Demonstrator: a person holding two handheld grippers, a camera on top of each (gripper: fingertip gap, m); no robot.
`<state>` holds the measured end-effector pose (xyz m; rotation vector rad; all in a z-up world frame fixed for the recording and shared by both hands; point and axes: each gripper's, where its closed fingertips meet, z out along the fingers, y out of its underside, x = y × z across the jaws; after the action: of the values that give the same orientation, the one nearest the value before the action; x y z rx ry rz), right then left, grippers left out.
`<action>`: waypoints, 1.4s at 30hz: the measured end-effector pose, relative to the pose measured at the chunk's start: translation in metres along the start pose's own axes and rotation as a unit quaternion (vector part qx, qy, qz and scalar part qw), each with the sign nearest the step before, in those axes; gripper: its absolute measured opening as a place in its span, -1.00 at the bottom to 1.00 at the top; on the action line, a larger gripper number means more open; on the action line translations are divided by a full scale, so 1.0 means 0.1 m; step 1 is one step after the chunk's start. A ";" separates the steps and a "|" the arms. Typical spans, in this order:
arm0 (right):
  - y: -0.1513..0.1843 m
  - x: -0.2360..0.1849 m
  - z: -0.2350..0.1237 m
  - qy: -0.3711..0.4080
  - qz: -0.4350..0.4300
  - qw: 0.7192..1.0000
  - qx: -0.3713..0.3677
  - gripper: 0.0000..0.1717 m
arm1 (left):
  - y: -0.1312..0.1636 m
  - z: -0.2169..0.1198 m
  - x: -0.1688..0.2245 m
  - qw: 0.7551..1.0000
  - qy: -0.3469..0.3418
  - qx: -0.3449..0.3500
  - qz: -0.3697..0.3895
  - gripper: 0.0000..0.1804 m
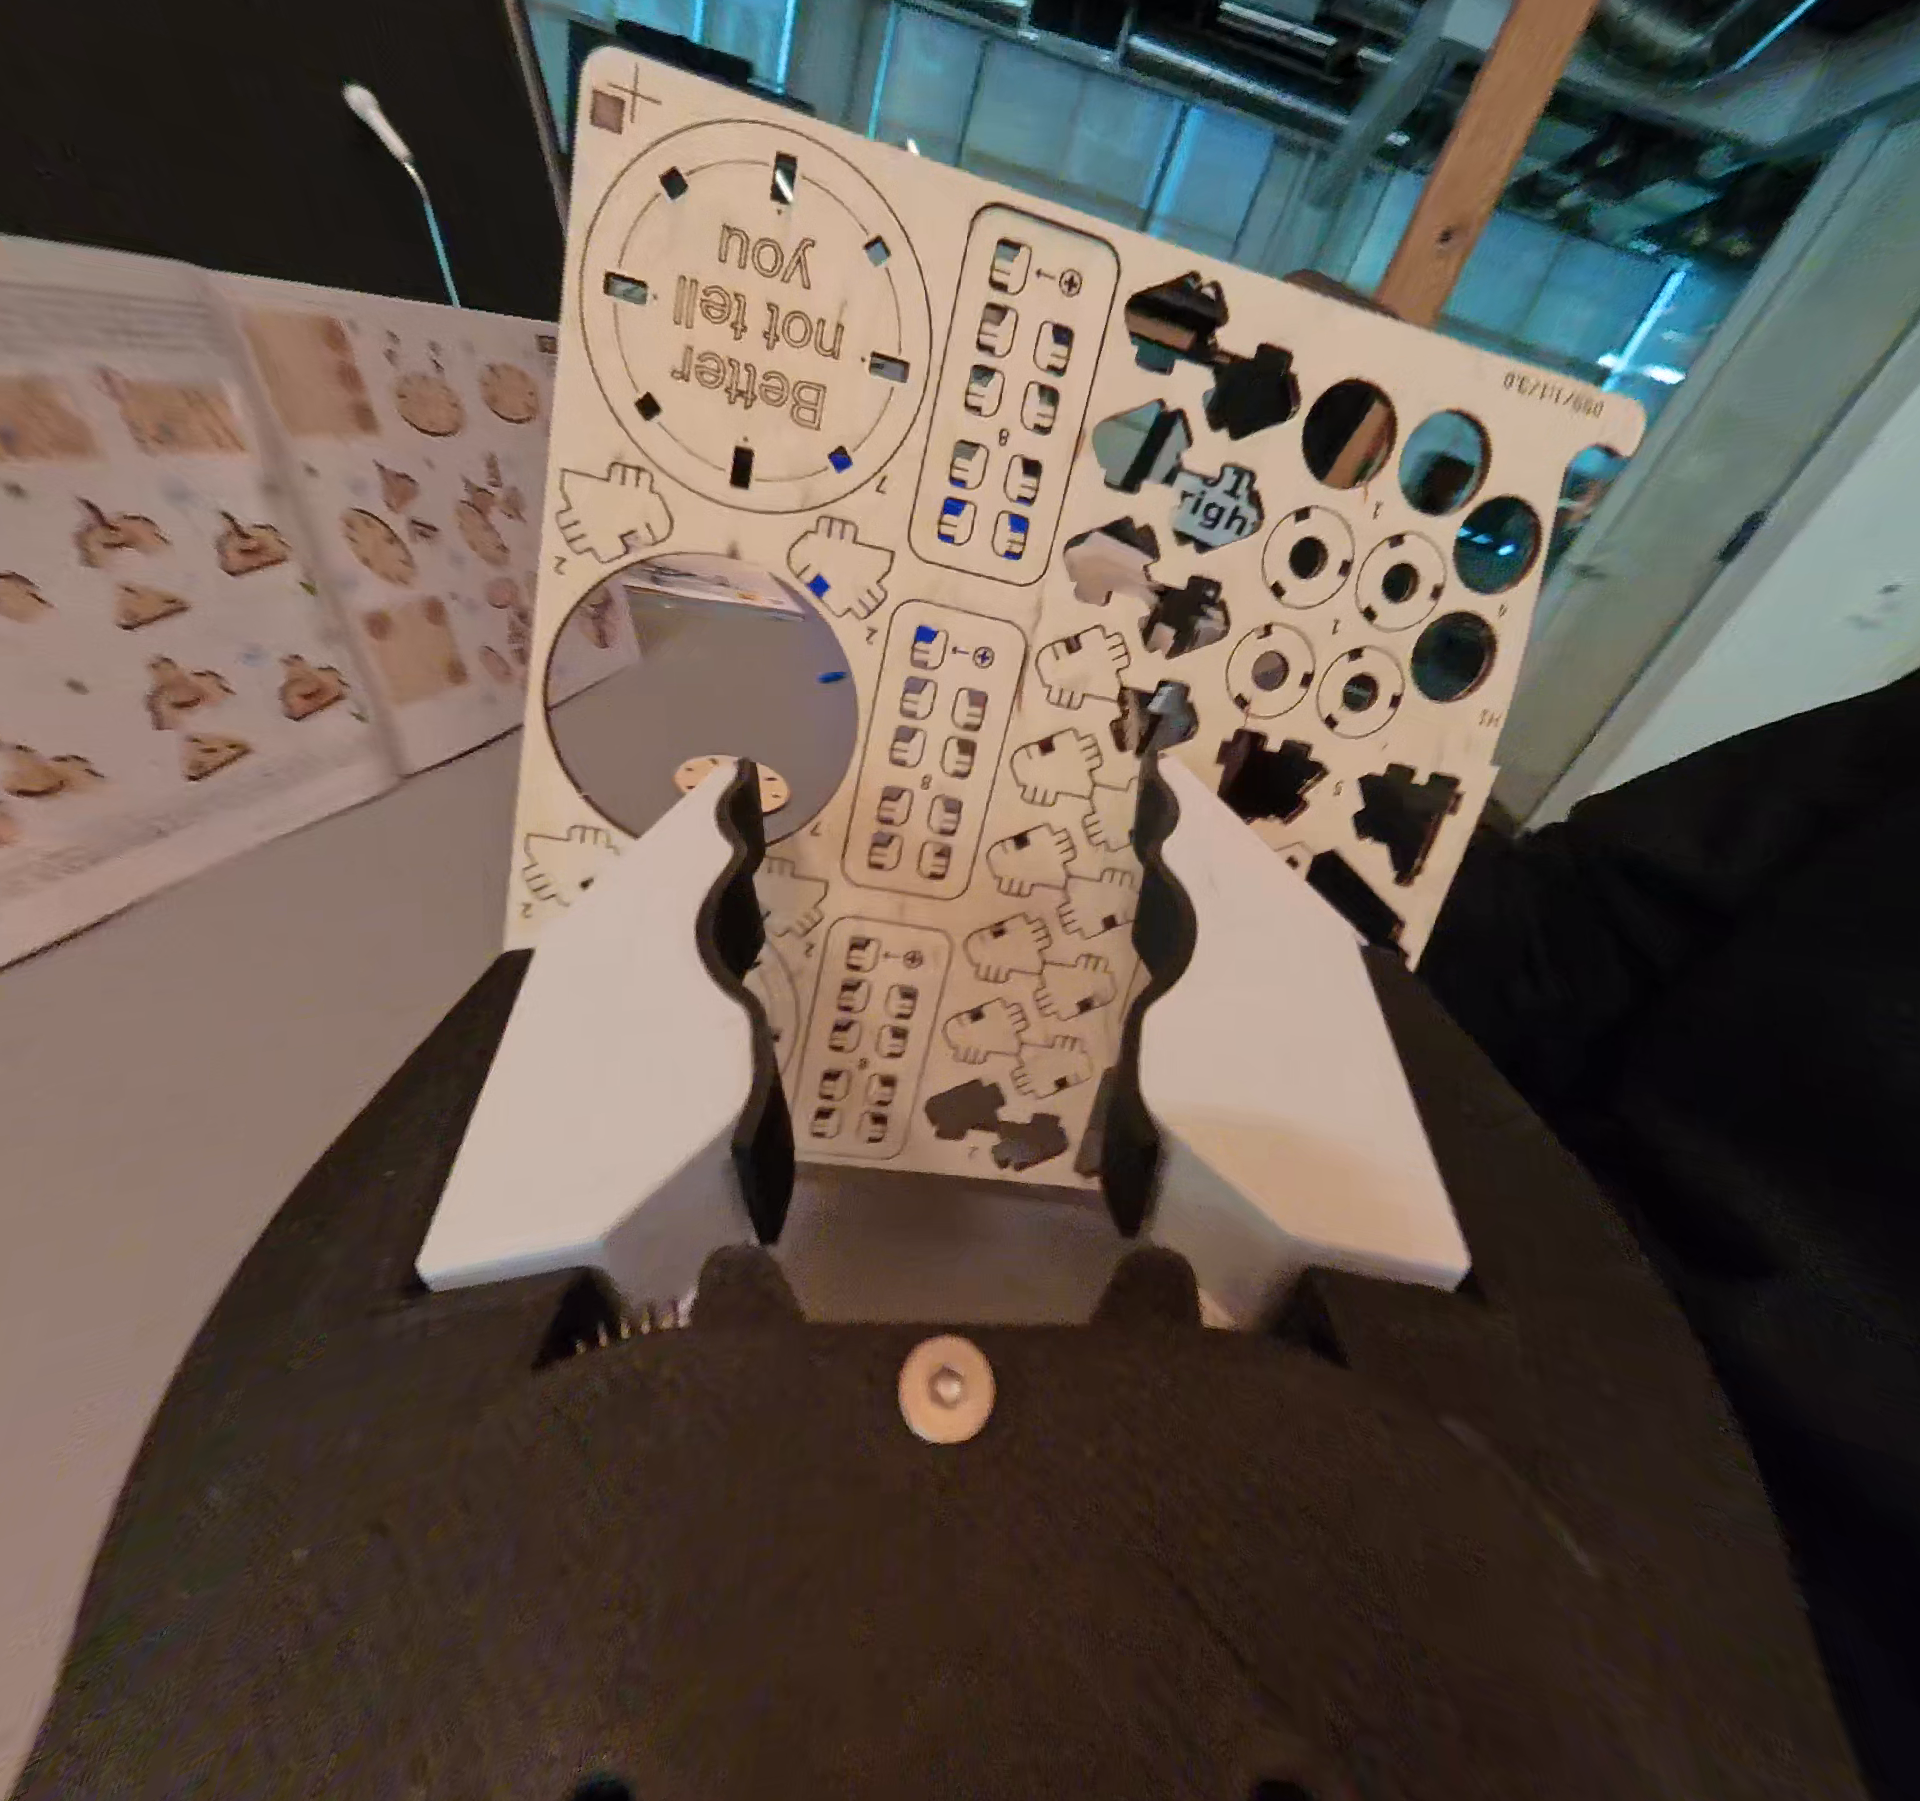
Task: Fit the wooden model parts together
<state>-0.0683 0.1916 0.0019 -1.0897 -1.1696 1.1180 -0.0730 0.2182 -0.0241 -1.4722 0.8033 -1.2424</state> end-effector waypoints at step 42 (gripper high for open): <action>0.73 0.32 0.11 0.184 -0.504 0.774 -0.337 -1.00 | 0.34 -0.12 -0.32 0.873 0.142 -0.002 -0.467 0.12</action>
<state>-0.0827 0.2326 -0.0656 -0.8879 -1.5564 -0.3875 -0.0884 0.2359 -0.0660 -1.7669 0.2256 -2.2109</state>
